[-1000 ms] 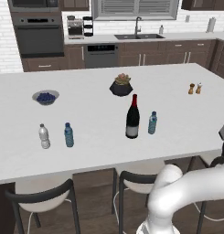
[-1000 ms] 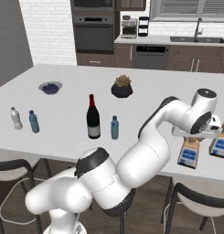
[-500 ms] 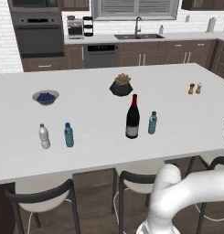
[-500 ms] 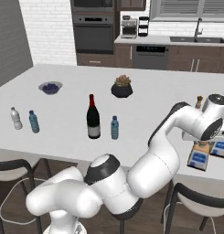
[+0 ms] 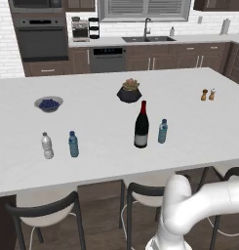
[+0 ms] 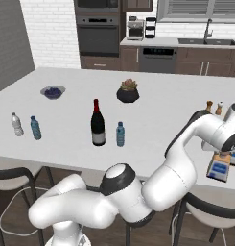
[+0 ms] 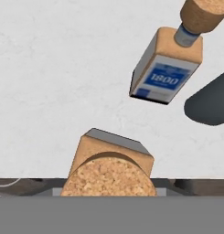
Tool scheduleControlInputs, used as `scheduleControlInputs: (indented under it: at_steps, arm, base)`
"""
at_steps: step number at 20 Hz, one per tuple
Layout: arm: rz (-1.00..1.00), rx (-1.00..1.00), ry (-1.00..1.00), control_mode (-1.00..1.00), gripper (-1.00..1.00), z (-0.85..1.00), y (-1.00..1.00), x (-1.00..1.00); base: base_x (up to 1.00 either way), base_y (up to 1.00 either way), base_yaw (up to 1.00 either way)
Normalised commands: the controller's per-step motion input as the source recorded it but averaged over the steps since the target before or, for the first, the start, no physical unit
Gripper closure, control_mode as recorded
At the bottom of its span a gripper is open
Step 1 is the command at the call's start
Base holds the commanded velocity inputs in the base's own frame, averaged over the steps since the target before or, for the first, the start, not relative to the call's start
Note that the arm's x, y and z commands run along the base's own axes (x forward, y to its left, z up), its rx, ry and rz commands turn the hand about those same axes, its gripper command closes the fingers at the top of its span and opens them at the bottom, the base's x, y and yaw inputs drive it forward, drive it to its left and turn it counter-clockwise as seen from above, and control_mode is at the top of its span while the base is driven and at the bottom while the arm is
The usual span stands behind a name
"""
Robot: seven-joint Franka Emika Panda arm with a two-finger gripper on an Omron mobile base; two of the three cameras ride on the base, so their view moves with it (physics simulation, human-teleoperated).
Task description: Move the plastic bottles in the middle to the plastics group, and the glass bottles in the middle to the glass group.
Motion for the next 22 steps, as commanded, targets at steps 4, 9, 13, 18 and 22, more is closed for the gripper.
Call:
scheduleControlInputs:
  at_steps: [4, 9, 13, 18, 22]
  arm:
    - [0.0, 0.0, 0.0, -1.0, 1.0, -0.02, -0.24, 0.11]
    - [0.0, 0.0, 0.0, -1.0, 1.0, -0.02, -0.11, 0.17]
    - [0.04, 0.0, 0.0, -1.0, 1.0, 0.0, -0.22, 0.08]
    - [0.01, 0.0, 0.0, -1.0, 1.0, 0.0, -0.07, -0.02]
    - [0.01, 0.0, 0.0, -1.0, 1.0, -0.18, 0.02, -0.01]
  base:
    - [0.0, 0.0, 0.0]
    - [0.0, 0.0, 0.0]
    - [0.0, 0.0, 0.0]
    - [0.0, 0.0, 0.0]
    - [0.0, 0.0, 0.0]
